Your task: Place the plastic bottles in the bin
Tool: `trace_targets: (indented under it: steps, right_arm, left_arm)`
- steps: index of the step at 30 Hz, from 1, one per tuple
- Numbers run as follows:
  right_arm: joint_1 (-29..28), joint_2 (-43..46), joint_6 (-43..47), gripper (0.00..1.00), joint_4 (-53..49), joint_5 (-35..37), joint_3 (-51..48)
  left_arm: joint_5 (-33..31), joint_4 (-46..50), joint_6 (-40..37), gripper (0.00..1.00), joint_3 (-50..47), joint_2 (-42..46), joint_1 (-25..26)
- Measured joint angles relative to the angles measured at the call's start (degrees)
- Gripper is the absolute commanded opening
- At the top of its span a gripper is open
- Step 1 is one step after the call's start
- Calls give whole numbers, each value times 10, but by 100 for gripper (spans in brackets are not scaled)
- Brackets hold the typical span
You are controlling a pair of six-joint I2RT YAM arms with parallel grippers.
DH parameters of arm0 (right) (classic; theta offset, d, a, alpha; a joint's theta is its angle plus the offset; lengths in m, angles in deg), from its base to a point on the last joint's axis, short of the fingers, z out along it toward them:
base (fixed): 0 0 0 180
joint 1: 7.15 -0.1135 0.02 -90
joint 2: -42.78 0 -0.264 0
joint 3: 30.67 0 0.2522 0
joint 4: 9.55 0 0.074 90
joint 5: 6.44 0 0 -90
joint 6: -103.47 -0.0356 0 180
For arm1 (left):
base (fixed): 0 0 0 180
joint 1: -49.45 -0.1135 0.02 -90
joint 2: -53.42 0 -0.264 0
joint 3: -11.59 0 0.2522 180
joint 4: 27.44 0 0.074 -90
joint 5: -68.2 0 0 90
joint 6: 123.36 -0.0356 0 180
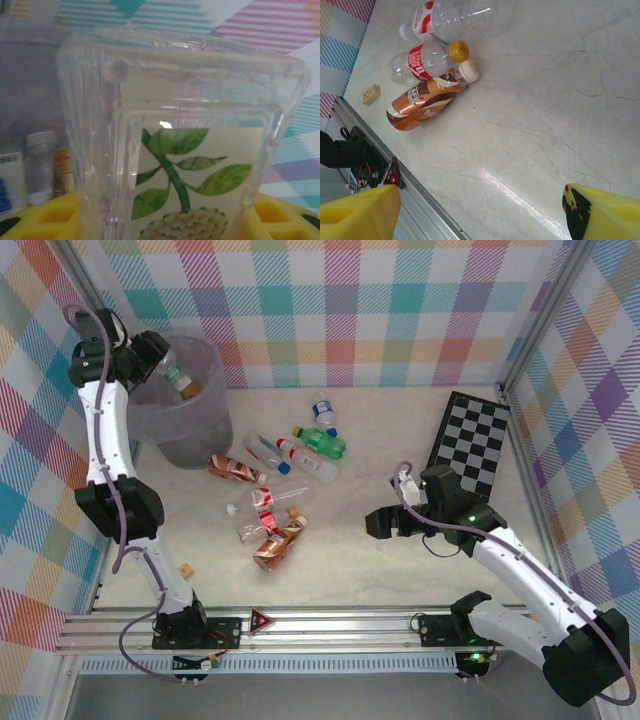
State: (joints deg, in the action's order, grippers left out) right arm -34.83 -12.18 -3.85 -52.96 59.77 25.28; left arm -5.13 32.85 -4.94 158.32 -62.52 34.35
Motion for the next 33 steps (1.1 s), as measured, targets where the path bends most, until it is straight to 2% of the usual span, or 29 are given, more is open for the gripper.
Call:
trace_targets:
  steps: [5, 9, 13, 15, 16, 21, 25, 33]
  right_arm:
    - [0, 11, -2, 84, 0, 2, 0]
    - [0, 11, -2, 85, 0, 4, 0]
    - [0, 11, -2, 85, 0, 6, 0]
    - [0, 11, -2, 85, 0, 7, 0]
    - [0, 11, -2, 85, 0, 7, 0]
    - [0, 11, -2, 85, 0, 8, 0]
    - [0, 11, -2, 85, 0, 9, 0]
    - [0, 11, -2, 85, 0, 9, 0]
  left_arm:
    - [-37, 48, -32, 0, -1, -27, 0]
    - [-55, 59, -52, 9, -17, -28, 0]
    - [-64, 59, -67, 36, -65, -28, 0]
    - [-66, 59, -71, 56, -87, -28, 0]
    - [-66, 59, -73, 62, -92, -28, 0]
    - [-67, 53, -86, 84, -94, -28, 0]
    - [-65, 49, -88, 93, -91, -28, 0]
    - [-66, 53, -94, 95, -56, -28, 0]
